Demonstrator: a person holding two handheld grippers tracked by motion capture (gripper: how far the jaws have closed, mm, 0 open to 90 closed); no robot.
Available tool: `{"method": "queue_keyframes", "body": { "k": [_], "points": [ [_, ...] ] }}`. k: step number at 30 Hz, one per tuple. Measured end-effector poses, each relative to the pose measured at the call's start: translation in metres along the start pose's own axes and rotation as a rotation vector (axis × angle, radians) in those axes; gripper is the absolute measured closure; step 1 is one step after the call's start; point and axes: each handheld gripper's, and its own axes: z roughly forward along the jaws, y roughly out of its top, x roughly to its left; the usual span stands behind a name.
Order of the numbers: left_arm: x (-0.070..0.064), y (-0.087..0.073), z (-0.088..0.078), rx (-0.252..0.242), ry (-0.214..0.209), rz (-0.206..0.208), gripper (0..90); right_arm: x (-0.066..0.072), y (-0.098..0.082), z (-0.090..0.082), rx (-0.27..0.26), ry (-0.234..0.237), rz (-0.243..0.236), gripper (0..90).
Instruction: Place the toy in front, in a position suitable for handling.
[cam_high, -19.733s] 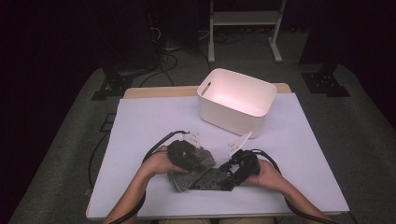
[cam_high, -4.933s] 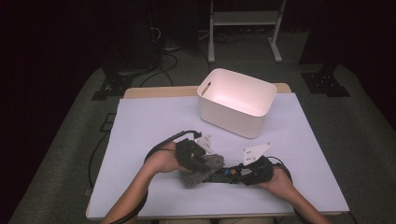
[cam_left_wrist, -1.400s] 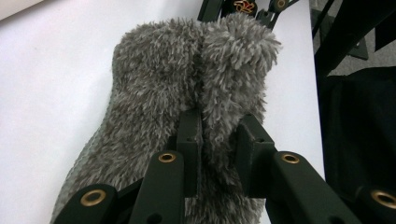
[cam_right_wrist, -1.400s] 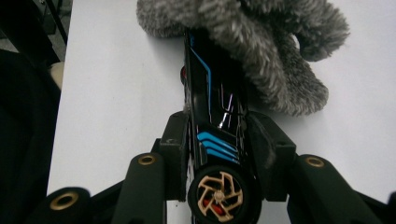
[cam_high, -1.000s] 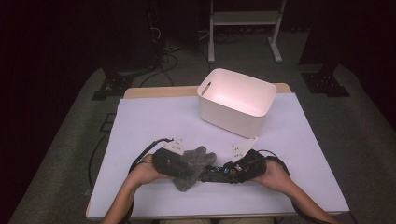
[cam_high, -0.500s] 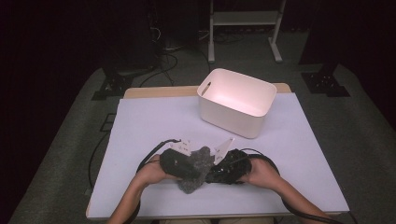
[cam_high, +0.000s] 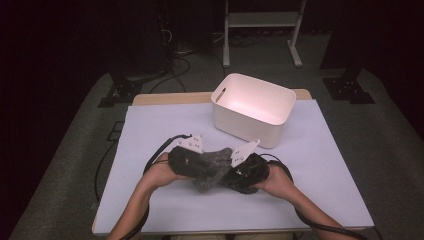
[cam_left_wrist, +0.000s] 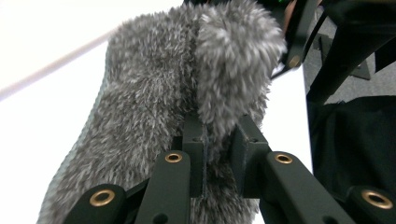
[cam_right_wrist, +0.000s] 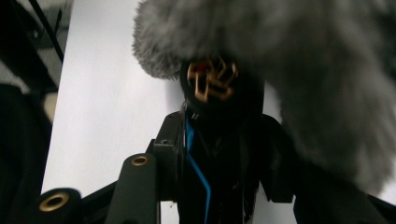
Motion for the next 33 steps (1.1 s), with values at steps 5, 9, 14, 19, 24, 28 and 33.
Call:
{"method": "queue_keyframes", "body": {
  "k": [5,9,14,19,24,28,33],
  "points": [
    [-0.006,0.021,-0.004,0.029,0.014,0.046,79.3,0.002,-0.001,-0.011,-0.070,-0.012,0.008,55.9],
    [-0.003,0.016,-0.002,0.031,0.010,0.034,79.5,0.002,-0.009,-0.017,-0.087,-0.015,0.007,56.0],
    [0.001,0.000,0.003,0.060,0.017,-0.007,79.3,0.002,-0.021,-0.028,-0.116,-0.022,0.024,56.0],
    [0.001,0.003,0.007,0.036,-0.013,-0.004,79.3,0.004,-0.022,-0.029,-0.122,-0.028,0.026,56.0],
    [-0.001,0.014,-0.002,0.012,-0.007,0.011,79.3,0.005,-0.016,-0.027,-0.135,-0.031,0.015,56.1],
    [-0.006,0.028,-0.014,-0.010,0.004,0.041,79.3,0.005,-0.005,-0.022,-0.160,-0.014,0.007,56.1],
    [-0.009,0.029,-0.016,0.032,0.028,0.056,79.4,0.008,0.002,-0.013,-0.151,-0.002,-0.013,56.1]
  ]
}}
